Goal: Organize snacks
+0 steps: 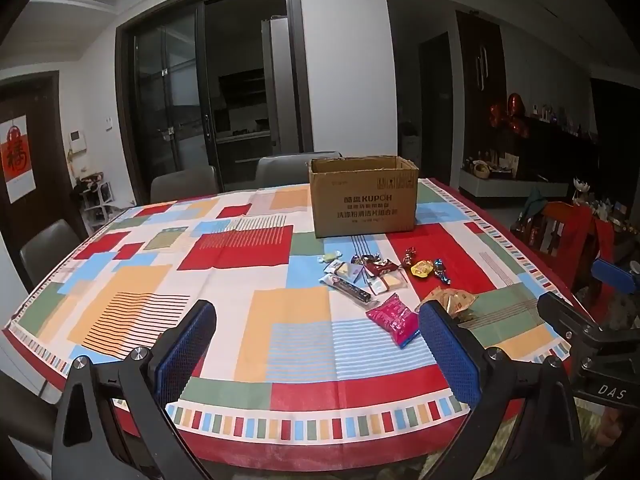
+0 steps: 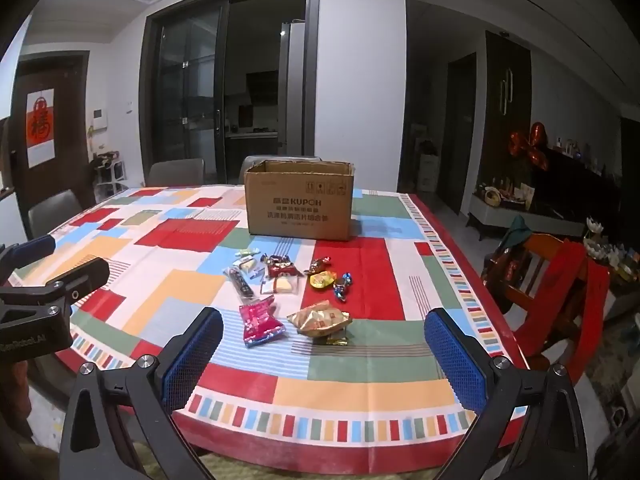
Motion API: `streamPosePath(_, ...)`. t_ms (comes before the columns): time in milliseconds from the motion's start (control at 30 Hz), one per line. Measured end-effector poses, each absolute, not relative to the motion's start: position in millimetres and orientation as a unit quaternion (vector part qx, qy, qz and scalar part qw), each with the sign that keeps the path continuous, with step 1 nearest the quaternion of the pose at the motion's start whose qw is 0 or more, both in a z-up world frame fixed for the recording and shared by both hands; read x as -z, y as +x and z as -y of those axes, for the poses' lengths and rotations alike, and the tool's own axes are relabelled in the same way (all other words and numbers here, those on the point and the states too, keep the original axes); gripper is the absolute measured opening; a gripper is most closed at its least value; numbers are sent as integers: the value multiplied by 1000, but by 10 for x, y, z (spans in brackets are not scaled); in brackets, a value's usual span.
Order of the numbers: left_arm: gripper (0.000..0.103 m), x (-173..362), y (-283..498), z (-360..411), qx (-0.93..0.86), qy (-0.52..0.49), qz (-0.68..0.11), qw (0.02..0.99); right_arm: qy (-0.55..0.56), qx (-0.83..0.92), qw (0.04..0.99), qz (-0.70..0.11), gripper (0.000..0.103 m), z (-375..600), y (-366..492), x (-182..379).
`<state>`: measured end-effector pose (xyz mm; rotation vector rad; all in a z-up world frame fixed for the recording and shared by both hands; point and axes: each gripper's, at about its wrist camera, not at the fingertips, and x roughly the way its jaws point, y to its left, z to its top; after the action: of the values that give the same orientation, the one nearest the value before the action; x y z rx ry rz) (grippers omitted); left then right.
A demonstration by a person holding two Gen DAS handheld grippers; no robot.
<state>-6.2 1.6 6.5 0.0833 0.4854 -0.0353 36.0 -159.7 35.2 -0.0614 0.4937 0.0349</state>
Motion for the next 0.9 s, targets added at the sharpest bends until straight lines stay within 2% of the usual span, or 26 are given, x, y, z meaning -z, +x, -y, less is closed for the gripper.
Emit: streamPosePath(900, 103, -133, -137, 10, 18, 45, -226, 973, -28, -17, 971, -237, 102, 1643, 314, -419)
